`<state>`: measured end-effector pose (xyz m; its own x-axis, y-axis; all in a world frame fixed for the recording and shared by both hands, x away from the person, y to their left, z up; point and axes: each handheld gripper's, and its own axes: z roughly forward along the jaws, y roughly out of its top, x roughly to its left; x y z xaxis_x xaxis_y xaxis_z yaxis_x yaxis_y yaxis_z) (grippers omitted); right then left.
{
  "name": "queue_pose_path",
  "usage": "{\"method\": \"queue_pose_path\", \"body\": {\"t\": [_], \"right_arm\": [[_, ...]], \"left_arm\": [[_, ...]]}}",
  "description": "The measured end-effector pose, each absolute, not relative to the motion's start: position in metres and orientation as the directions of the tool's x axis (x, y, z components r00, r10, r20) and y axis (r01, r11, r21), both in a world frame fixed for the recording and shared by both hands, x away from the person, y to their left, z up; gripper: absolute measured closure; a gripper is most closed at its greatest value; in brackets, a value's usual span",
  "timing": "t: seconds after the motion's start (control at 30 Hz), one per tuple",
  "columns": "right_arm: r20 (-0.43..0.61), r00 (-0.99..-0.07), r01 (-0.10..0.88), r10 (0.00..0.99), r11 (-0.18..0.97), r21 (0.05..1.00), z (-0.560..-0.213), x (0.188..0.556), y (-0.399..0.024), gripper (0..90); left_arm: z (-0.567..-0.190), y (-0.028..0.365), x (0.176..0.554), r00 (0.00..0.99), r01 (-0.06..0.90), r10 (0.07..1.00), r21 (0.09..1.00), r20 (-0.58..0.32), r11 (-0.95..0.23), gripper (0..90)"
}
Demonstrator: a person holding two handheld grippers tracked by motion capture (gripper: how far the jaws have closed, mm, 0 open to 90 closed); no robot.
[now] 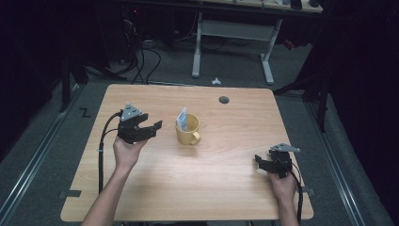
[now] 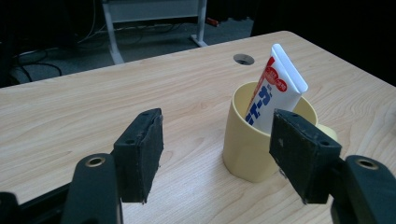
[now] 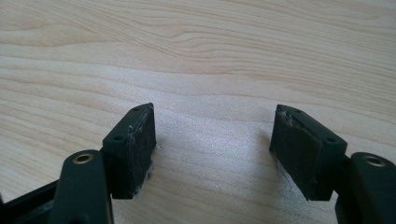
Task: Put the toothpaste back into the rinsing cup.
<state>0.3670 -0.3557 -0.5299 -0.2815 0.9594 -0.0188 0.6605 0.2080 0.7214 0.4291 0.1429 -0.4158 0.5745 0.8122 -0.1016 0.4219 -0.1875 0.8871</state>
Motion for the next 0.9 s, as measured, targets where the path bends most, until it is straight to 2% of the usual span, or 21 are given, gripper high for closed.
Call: {"method": "queue_pose_path", "body": {"t": [0.9], "right_arm": [[-0.019, -0.281, 0.661, 0.959, 0.208, 0.721, -0.530, 0.367, -0.356, 31.2]], "left_arm": [[-0.422, 0.154, 0.422, 0.550, 0.438, 0.827, 0.884, -0.118, -0.165, 35.6]]}}
